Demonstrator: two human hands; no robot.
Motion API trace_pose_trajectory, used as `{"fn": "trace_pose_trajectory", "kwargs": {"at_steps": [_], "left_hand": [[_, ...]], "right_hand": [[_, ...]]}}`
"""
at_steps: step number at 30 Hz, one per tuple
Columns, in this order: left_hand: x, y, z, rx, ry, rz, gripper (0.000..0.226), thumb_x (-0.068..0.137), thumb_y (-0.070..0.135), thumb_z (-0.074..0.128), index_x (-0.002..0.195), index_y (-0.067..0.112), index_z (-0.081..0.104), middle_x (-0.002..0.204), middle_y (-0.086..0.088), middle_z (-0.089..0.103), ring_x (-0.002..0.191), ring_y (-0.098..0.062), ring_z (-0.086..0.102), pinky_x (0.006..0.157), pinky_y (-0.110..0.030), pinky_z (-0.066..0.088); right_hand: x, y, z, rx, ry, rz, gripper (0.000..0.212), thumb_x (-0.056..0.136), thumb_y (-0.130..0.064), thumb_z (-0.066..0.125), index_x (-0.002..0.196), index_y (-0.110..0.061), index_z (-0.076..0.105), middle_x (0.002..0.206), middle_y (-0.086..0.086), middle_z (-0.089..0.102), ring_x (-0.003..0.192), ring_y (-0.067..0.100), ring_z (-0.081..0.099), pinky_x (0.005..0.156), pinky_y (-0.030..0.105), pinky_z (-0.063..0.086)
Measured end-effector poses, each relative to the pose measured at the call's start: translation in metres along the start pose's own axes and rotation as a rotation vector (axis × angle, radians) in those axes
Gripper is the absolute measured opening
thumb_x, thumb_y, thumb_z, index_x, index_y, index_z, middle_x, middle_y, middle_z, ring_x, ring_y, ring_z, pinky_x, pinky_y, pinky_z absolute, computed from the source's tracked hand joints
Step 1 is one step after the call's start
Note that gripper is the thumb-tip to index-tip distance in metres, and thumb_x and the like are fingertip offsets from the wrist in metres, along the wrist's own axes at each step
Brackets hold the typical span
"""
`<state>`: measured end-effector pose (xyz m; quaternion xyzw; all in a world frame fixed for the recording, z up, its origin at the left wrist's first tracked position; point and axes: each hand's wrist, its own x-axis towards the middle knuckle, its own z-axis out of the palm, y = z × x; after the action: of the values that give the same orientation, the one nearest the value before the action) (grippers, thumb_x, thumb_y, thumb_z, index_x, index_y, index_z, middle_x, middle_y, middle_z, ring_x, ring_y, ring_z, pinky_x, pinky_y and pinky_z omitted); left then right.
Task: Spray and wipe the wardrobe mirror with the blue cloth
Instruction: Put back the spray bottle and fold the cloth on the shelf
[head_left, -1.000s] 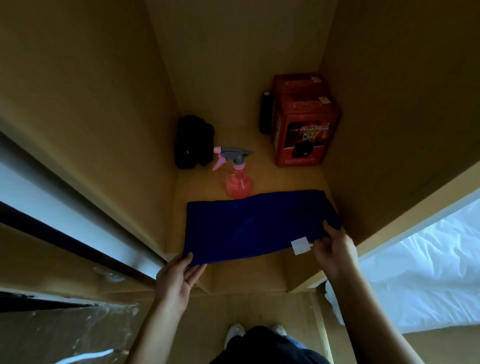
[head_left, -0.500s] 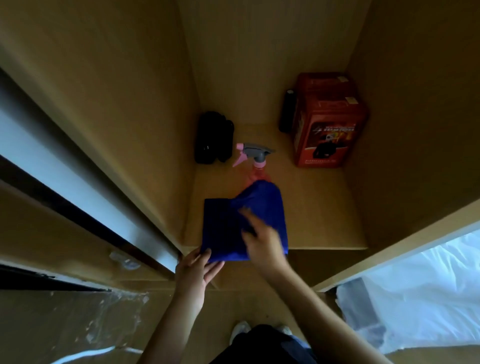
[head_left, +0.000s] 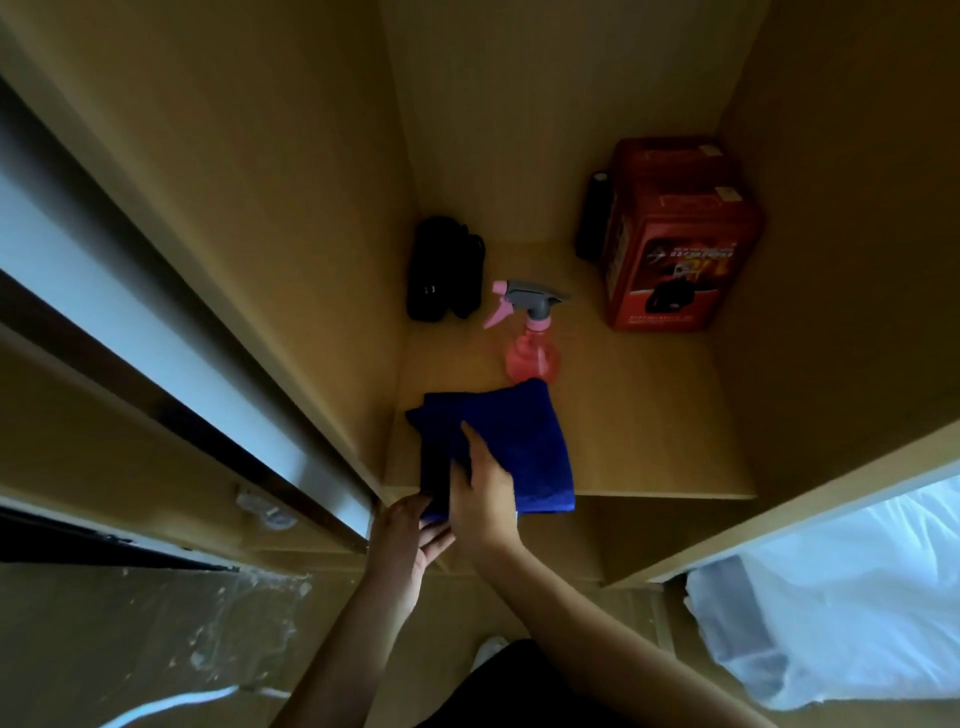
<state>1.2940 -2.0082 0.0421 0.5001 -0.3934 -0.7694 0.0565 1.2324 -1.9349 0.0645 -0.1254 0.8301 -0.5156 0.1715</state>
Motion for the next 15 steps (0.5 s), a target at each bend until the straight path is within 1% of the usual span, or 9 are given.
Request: {"fn": "trace_pose_trajectory", "kwargs": {"at_steps": [1, 3, 5, 7, 9, 10, 12, 13, 15], "left_hand": [[0.0, 0.001, 0.0, 0.008, 0.013, 0.007, 0.023, 0.096, 0.009, 0.053, 0.116, 0.0, 0.057, 0.107, -0.019, 0.065, 0.092, -0.027, 0.066, 0.072, -0.035, 0.054], [0.0, 0.001, -0.001, 0.084, 0.052, 0.05, 0.018, 0.094, 0.006, 0.055, 0.11, -0.002, 0.058, 0.105, -0.019, 0.064, 0.089, -0.024, 0.066, 0.077, -0.035, 0.055], [0.0, 0.0, 0.001, 0.151, 0.072, 0.115, 0.012, 0.094, 0.003, 0.053, 0.098, 0.0, 0.063, 0.098, -0.014, 0.065, 0.085, -0.019, 0.065, 0.079, -0.032, 0.052], [0.0, -0.001, 0.003, 0.159, 0.086, 0.168, 0.027, 0.093, 0.0, 0.05, 0.077, 0.009, 0.07, 0.082, -0.01, 0.066, 0.077, -0.021, 0.062, 0.075, -0.033, 0.049], [0.002, -0.002, 0.002, 0.174, 0.094, 0.178, 0.033, 0.092, -0.001, 0.048, 0.082, 0.017, 0.074, 0.086, -0.01, 0.07, 0.083, -0.025, 0.065, 0.077, -0.037, 0.049], [0.004, -0.002, 0.001, 0.161, 0.103, 0.169, 0.03, 0.093, 0.0, 0.047, 0.099, 0.015, 0.071, 0.098, -0.012, 0.07, 0.09, -0.027, 0.066, 0.077, -0.038, 0.051], [0.007, -0.001, 0.0, 0.052, 0.106, 0.122, 0.028, 0.097, 0.002, 0.043, 0.12, 0.008, 0.059, 0.112, -0.016, 0.064, 0.096, -0.029, 0.065, 0.077, -0.039, 0.052], [0.007, 0.0, 0.001, 0.014, 0.104, 0.106, 0.027, 0.098, 0.005, 0.041, 0.121, 0.006, 0.056, 0.114, -0.018, 0.062, 0.096, -0.029, 0.064, 0.076, -0.038, 0.052], [0.007, 0.003, 0.002, -0.002, 0.094, 0.099, 0.023, 0.099, 0.015, 0.044, 0.116, 0.008, 0.057, 0.114, -0.017, 0.061, 0.099, -0.03, 0.063, 0.075, -0.037, 0.053]], "right_hand": [[0.003, -0.002, -0.004, 0.093, 0.069, 0.041, 0.048, 0.102, -0.012, 0.043, 0.149, -0.016, 0.036, 0.103, 0.01, 0.067, 0.076, 0.015, 0.062, 0.063, 0.022, 0.048], [0.006, -0.005, -0.01, 0.132, 0.184, 0.005, 0.048, 0.101, -0.01, 0.044, 0.148, -0.016, 0.037, 0.1, 0.01, 0.066, 0.07, 0.012, 0.059, 0.055, 0.015, 0.042], [0.006, -0.006, -0.008, 0.031, 0.142, -0.094, 0.052, 0.1, -0.007, 0.044, 0.15, -0.016, 0.032, 0.129, 0.01, 0.059, 0.108, 0.02, 0.06, 0.081, 0.021, 0.05], [0.001, -0.005, 0.003, -0.24, -0.161, -0.133, 0.056, 0.1, -0.007, 0.04, 0.153, -0.013, 0.023, 0.155, 0.007, 0.033, 0.144, 0.019, 0.029, 0.118, 0.038, 0.026], [-0.001, 0.003, 0.009, -0.419, -0.429, -0.116, 0.058, 0.102, -0.011, 0.037, 0.155, -0.012, 0.015, 0.161, 0.006, 0.02, 0.15, 0.016, 0.008, 0.123, 0.039, 0.001], [0.0, 0.006, 0.006, -0.392, -0.478, -0.105, 0.059, 0.101, -0.01, 0.039, 0.155, -0.013, 0.016, 0.161, 0.006, 0.021, 0.15, 0.017, 0.01, 0.122, 0.037, 0.002], [0.003, 0.009, -0.01, -0.192, -0.397, -0.093, 0.057, 0.096, -0.007, 0.046, 0.151, -0.015, 0.032, 0.156, 0.004, 0.034, 0.14, 0.016, 0.035, 0.113, 0.026, 0.029], [0.005, 0.01, -0.022, -0.091, -0.277, -0.074, 0.052, 0.094, -0.005, 0.049, 0.144, -0.016, 0.044, 0.149, 0.003, 0.044, 0.127, 0.014, 0.048, 0.099, 0.019, 0.039], [0.018, 0.021, -0.047, -0.022, 0.045, 0.008, 0.042, 0.092, -0.004, 0.052, 0.131, -0.018, 0.058, 0.134, 0.003, 0.058, 0.108, 0.014, 0.058, 0.081, 0.015, 0.04]]}}
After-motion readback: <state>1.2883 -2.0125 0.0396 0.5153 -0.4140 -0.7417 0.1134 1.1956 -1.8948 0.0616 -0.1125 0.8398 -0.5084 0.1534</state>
